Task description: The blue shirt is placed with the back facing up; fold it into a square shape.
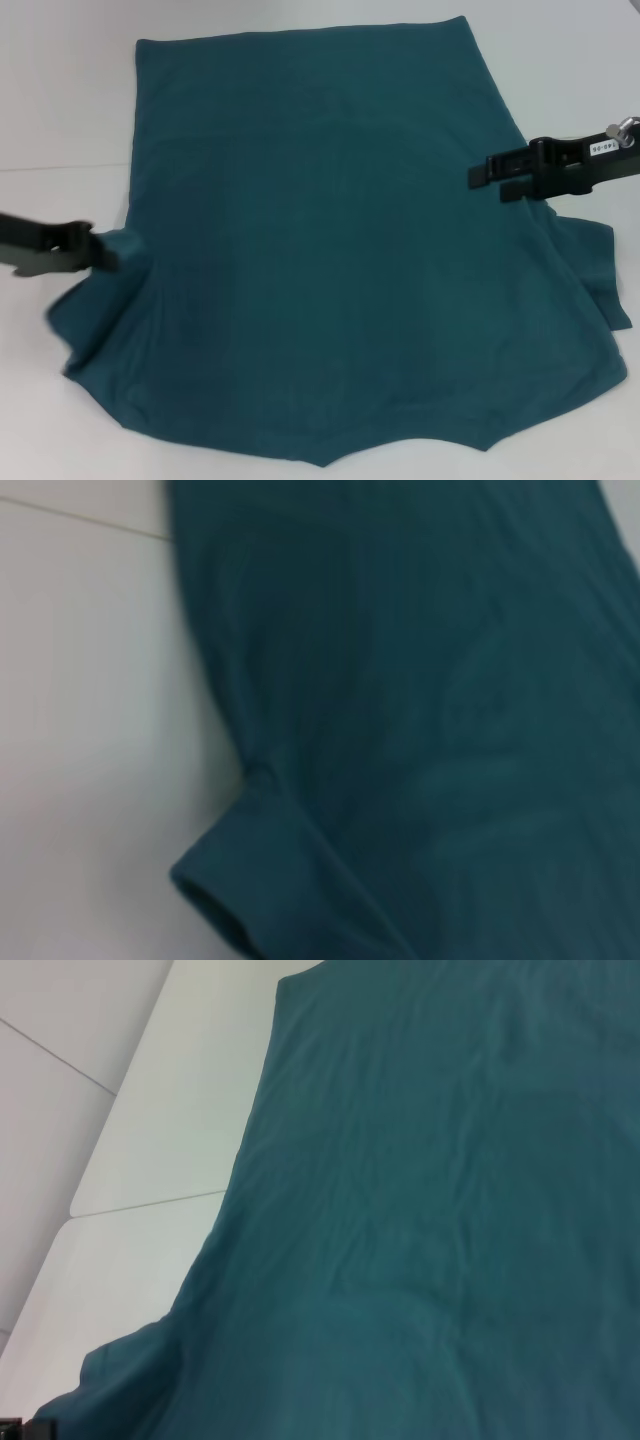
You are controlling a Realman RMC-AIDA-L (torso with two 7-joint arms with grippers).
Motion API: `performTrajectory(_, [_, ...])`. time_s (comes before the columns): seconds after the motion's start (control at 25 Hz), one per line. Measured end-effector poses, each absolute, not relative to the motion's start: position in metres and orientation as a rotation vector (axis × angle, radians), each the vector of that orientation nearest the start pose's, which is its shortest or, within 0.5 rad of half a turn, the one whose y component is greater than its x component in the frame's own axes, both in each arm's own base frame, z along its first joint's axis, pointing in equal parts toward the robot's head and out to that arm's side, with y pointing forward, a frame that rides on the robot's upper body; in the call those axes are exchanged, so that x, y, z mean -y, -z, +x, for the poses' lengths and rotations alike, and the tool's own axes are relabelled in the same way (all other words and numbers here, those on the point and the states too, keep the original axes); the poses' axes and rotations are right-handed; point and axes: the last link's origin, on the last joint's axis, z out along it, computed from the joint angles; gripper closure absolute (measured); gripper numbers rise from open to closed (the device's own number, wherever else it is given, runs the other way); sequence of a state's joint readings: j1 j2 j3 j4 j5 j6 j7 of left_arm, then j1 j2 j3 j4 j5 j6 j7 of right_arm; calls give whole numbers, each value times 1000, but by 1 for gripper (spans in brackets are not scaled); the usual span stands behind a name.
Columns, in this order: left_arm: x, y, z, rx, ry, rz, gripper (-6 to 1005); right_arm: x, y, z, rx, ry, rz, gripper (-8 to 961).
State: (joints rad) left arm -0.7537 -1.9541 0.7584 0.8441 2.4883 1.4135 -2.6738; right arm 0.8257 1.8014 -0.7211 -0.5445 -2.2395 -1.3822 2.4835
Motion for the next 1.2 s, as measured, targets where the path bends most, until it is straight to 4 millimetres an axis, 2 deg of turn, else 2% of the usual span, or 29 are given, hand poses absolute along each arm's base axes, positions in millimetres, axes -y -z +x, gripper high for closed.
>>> performTrajectory(0.16, [-421, -55, -222, 1733, 141, -2171, 980, -432, -86, 242, -1701, -397, -2235, 222])
performTrajectory(0.32, [-429, -36, -206, 1711, 103, -2195, 966, -431, -85, 242, -1701, -397, -2237, 222])
performTrajectory(0.48, [-436, -15, -201, 1645, 59, -2198, 951, -431, -84, 242, -1701, -398, -2237, 222])
performTrajectory(0.76, [-434, 15, -197, 1408, -121, -2278, 926, -431, -85, 243, -1705, -401, -2234, 222])
performTrajectory(1.0, [-432, 24, -186, 1220, -184, -2374, 904, -429, -85, 246, -1709, -398, -2228, 220])
performTrajectory(1.2, [-432, 28, -180, 1118, -200, -2390, 886, -428, -86, 248, -1715, -401, -2220, 220])
